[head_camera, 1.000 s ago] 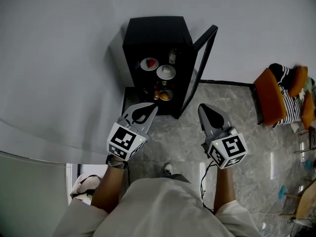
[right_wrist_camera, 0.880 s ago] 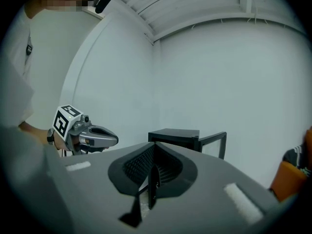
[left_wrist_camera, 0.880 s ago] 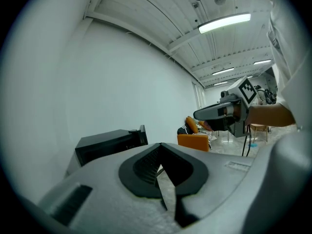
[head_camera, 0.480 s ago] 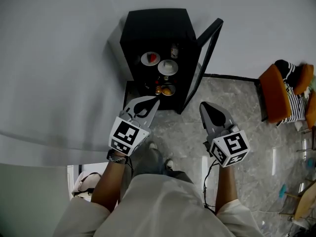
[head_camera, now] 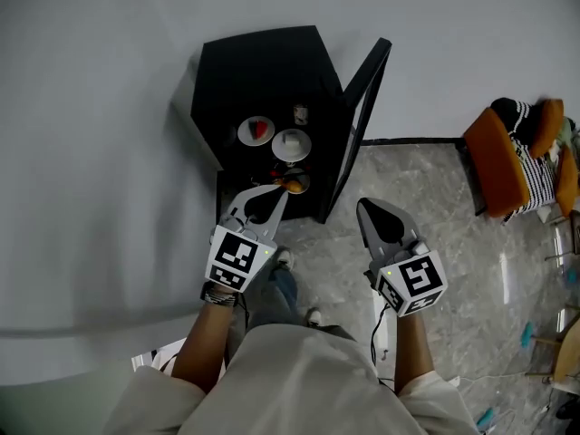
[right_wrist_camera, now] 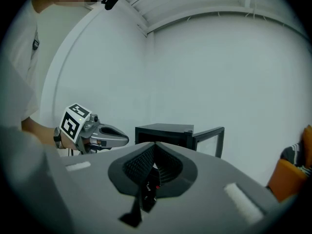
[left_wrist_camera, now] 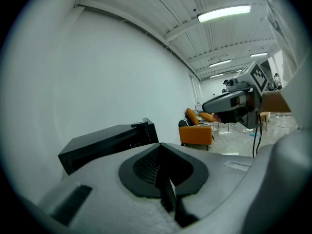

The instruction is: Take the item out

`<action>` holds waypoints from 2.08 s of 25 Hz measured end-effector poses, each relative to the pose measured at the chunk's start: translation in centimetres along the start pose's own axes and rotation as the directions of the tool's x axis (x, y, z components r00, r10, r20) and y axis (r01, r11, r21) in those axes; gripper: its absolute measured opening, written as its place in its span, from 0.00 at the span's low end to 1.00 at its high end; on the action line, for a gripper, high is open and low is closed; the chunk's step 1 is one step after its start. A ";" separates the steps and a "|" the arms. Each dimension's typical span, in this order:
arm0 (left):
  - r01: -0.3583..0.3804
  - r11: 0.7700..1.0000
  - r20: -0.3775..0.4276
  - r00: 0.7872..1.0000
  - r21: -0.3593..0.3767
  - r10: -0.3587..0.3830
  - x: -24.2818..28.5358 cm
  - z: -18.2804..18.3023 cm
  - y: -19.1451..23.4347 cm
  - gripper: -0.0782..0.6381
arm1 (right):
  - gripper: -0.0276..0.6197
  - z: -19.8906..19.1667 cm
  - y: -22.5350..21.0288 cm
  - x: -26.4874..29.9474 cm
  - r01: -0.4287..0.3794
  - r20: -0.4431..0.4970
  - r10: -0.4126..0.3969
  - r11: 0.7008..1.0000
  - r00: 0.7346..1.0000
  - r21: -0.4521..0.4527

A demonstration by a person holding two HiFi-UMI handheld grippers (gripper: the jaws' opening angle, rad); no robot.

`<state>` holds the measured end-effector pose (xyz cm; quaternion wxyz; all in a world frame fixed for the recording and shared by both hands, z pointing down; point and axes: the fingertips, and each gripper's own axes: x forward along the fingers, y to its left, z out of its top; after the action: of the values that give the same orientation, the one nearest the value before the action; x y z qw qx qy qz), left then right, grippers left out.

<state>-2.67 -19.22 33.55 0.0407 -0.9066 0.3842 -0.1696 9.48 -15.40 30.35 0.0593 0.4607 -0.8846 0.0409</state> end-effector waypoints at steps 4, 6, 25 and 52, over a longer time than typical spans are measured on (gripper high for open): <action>0.014 1.000 -0.026 1.000 0.024 -0.014 3.0 -0.9 2.4 0.12 | 0.05 0.0 -2.4 2.6 0.044 0.005 -0.044 0.999 0.999 0.023; 0.027 0.999 -0.046 0.999 0.040 -0.025 4.5 -1.7 3.3 0.12 | 0.05 -0.6 -3.3 3.9 0.053 -0.008 -0.053 0.998 0.999 0.038; 0.156 0.982 -0.259 0.958 0.109 -0.124 15.5 -11.6 8.3 0.17 | 0.05 -8.2 -8.5 11.6 0.141 -0.158 -0.119 0.980 0.980 0.138; 0.401 0.871 -0.566 0.803 0.284 -0.185 28.3 -28.2 10.7 0.28 | 0.05 -17.5 -11.5 15.0 0.266 -0.327 -0.197 0.947 0.924 0.183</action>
<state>-1.21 -45.20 65.66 0.0875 -0.8483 0.1910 -0.4860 11.58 -31.87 49.97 0.1469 0.5543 -0.7936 0.2032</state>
